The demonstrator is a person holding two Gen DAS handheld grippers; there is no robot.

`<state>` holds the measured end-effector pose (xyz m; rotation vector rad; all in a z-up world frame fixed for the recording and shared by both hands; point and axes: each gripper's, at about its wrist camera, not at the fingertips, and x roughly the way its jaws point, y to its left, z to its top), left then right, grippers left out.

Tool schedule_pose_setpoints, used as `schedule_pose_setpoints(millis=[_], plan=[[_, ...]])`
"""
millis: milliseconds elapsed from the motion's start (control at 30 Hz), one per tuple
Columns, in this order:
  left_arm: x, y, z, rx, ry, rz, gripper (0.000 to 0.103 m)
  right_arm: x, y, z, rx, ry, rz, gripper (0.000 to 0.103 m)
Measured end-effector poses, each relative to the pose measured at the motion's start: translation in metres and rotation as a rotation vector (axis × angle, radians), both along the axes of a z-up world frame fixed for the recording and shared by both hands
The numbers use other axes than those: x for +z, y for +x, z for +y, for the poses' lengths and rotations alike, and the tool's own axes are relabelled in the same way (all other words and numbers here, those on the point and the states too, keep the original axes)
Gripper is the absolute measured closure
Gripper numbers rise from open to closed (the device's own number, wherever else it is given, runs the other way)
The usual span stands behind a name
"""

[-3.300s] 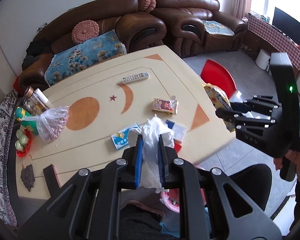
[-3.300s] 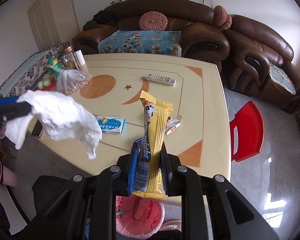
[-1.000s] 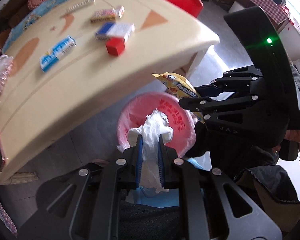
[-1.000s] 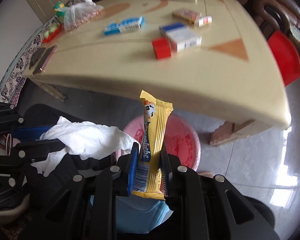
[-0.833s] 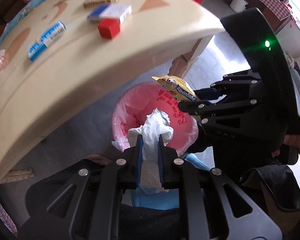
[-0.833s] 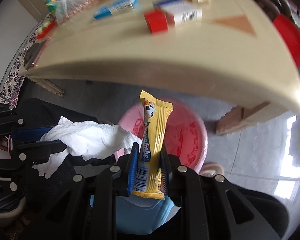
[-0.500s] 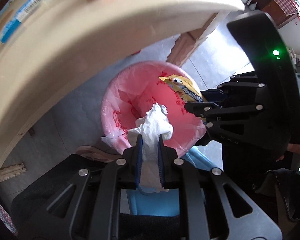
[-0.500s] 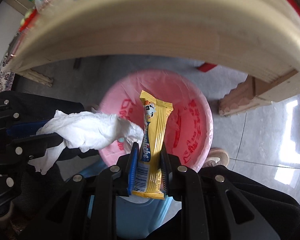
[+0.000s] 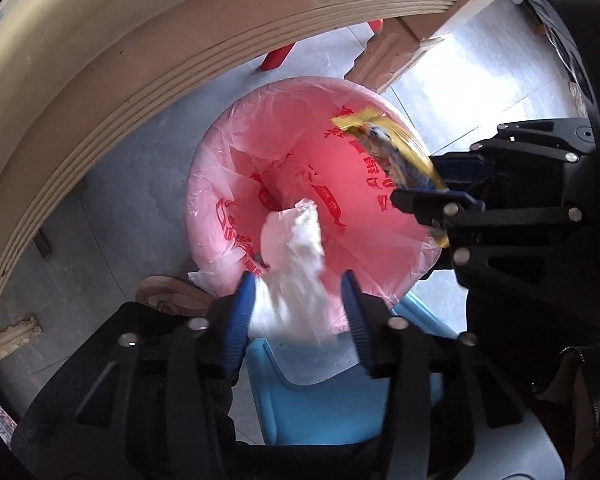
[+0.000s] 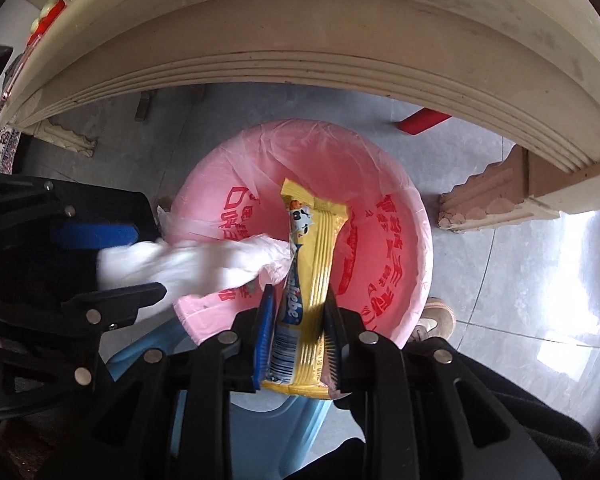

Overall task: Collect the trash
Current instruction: 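Open the left tool dropping the tissue while the right tool drops the snack bar, then move both tools back up over the table toward the boxes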

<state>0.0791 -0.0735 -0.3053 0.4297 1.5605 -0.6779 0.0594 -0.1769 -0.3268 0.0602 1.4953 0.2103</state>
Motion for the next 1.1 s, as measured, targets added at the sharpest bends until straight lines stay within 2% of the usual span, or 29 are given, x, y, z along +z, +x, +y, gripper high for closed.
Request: schedule_pose_setpoints(millis=[67, 133, 433, 633, 800, 867, 967, 1033, 1100], plan=[[-0.002, 0.003, 0.002, 0.006, -0.005, 0.006, 0.046, 0.001, 0.001, 0.001, 0.002, -0.007, -0.012, 0.053], [-0.001, 0.005, 0.003, 0.008, -0.004, 0.002, 0.045, 0.003, 0.001, 0.002, 0.011, -0.015, -0.024, 0.048], [0.020, 0.004, 0.012, -0.009, 0.006, -0.057, 0.044, 0.016, 0.001, 0.001, 0.014, 0.004, -0.051, 0.048], [0.057, 0.002, 0.027, -0.024, 0.005, -0.147, 0.044, 0.054, -0.003, 0.002, 0.033, 0.021, -0.118, 0.048], [0.114, 0.011, 0.044, -0.029, -0.013, -0.254, 0.043, 0.109, -0.003, 0.004, 0.080, 0.022, -0.207, 0.048], [0.147, 0.021, 0.050, -0.046, 0.003, -0.321, 0.043, 0.142, -0.001, 0.002, 0.105, 0.025, -0.258, 0.048], [0.190, 0.037, 0.058, -0.078, 0.030, -0.412, 0.035, 0.197, 0.009, -0.002, 0.143, 0.014, -0.345, 0.048], [0.222, 0.051, 0.063, -0.094, 0.055, -0.476, 0.035, 0.239, 0.017, -0.007, 0.159, -0.001, -0.417, 0.047], [0.250, 0.067, 0.067, -0.087, 0.074, -0.526, 0.034, 0.275, 0.026, -0.013, 0.175, -0.029, -0.483, 0.039]])
